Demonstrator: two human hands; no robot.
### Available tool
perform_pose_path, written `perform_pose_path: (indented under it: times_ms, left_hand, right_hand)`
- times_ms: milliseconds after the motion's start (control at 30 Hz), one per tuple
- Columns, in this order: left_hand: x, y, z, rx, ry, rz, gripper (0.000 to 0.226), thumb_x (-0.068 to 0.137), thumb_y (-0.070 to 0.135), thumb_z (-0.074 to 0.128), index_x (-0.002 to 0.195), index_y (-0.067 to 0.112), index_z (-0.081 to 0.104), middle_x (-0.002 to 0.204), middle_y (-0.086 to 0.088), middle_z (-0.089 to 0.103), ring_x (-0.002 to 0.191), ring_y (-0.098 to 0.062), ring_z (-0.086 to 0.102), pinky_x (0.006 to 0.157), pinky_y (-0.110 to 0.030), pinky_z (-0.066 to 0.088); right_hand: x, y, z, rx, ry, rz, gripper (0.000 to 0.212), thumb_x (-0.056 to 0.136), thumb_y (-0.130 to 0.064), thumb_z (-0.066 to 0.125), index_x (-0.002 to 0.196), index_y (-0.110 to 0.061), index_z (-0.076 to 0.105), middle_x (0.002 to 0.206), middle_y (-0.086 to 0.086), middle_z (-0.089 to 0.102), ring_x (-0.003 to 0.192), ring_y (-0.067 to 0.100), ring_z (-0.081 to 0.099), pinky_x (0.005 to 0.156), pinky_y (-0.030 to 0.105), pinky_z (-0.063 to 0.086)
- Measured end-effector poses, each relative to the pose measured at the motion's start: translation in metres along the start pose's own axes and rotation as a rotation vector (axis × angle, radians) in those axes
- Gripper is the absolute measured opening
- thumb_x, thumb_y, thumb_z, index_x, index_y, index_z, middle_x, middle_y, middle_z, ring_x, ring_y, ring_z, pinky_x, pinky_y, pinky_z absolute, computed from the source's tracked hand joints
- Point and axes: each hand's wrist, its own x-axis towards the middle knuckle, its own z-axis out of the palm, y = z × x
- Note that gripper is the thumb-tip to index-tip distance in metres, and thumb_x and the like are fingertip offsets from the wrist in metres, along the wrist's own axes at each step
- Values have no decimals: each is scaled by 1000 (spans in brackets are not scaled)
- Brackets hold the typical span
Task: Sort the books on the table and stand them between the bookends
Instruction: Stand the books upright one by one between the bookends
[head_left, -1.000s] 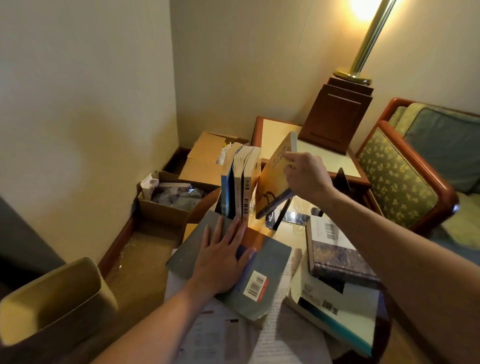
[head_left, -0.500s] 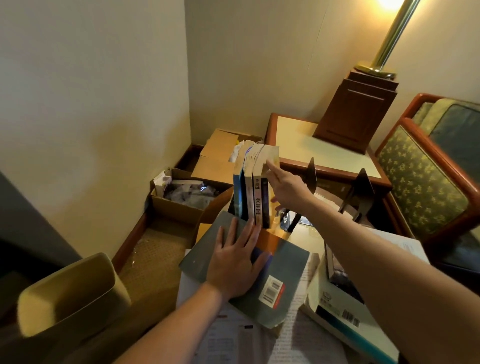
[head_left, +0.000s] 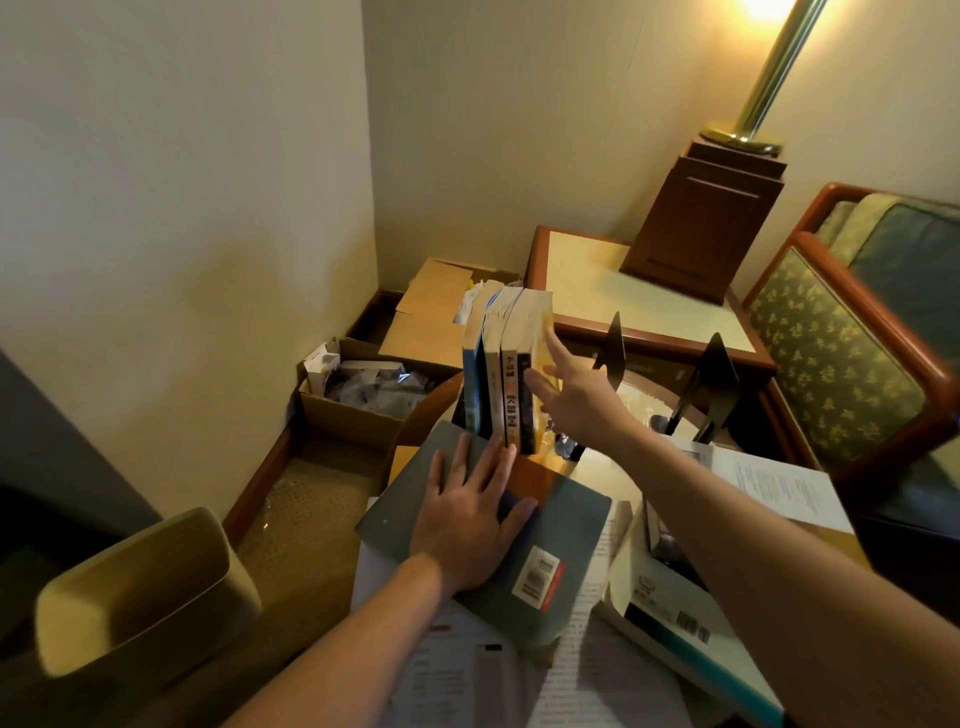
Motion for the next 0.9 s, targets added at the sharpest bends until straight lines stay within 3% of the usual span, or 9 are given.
perform_pose_path:
  times_ms: [167, 300, 400, 567, 733, 833, 900]
  left_hand:
    - [2, 5, -7, -29, -64, -41, 74, 96, 74, 6, 158, 35, -4, 165, 14, -17, 152, -22, -19, 124, -54, -3]
    - [-5, 12, -7, 21, -71, -78, 72, 97, 71, 4, 157, 35, -11, 162, 12, -22, 151, -22, -22, 123, -53, -6]
    - [-15, 19, -6, 18, -73, -83, 77, 94, 75, 0, 158, 34, -12, 162, 10, -26, 150, -22, -24, 122, -52, -11]
    - [-36, 26, -2, 41, -92, -87, 79, 95, 75, 7, 157, 33, -16, 161, 8, -29, 148, -20, -30, 119, -48, -19]
    - [-65, 21, 2, -5, -54, -196, 89, 81, 82, -11, 157, 35, -13, 163, 9, -26, 150, -18, -27, 121, -49, -17]
    - [-79, 9, -1, -66, 3, -325, 102, 72, 87, -15, 159, 34, -6, 167, 4, -14, 153, -19, -17, 121, -46, -13]
    - [-84, -2, -5, -90, 11, -396, 98, 77, 87, -3, 159, 33, -1, 168, 1, -10, 153, -20, -15, 122, -49, -9]
  right_hand:
    - [-29, 17, 3, 17, -17, 26, 77, 102, -38, 51, 157, -42, -2, 151, 5, 46, 128, 28, 54, 98, 46, 53]
    - [-54, 31, 3, 73, -44, 70, 76, 101, -33, 55, 159, -37, 7, 144, 2, 54, 117, 17, 59, 86, 28, 53]
    - [-75, 40, 8, 105, -60, 93, 71, 101, -26, 56, 158, -33, 16, 136, 1, 61, 117, 15, 60, 91, 29, 53]
    - [-103, 45, 17, -40, -124, 47, 55, 100, -28, 57, 152, -27, 36, 128, -3, 61, 104, 8, 56, 72, 16, 47]
    - [-116, 52, 26, -261, -204, -18, 86, 87, -49, 69, 157, -32, 21, 147, -4, 41, 126, 18, 45, 104, 40, 46]
    - [-118, 57, 32, -242, -203, 11, 96, 85, -50, 70, 158, -39, 9, 152, -3, 33, 131, 22, 39, 107, 47, 44]
    - [-118, 59, 33, -242, -193, 20, 97, 85, -50, 71, 158, -39, 8, 151, -1, 34, 130, 23, 39, 107, 48, 44]
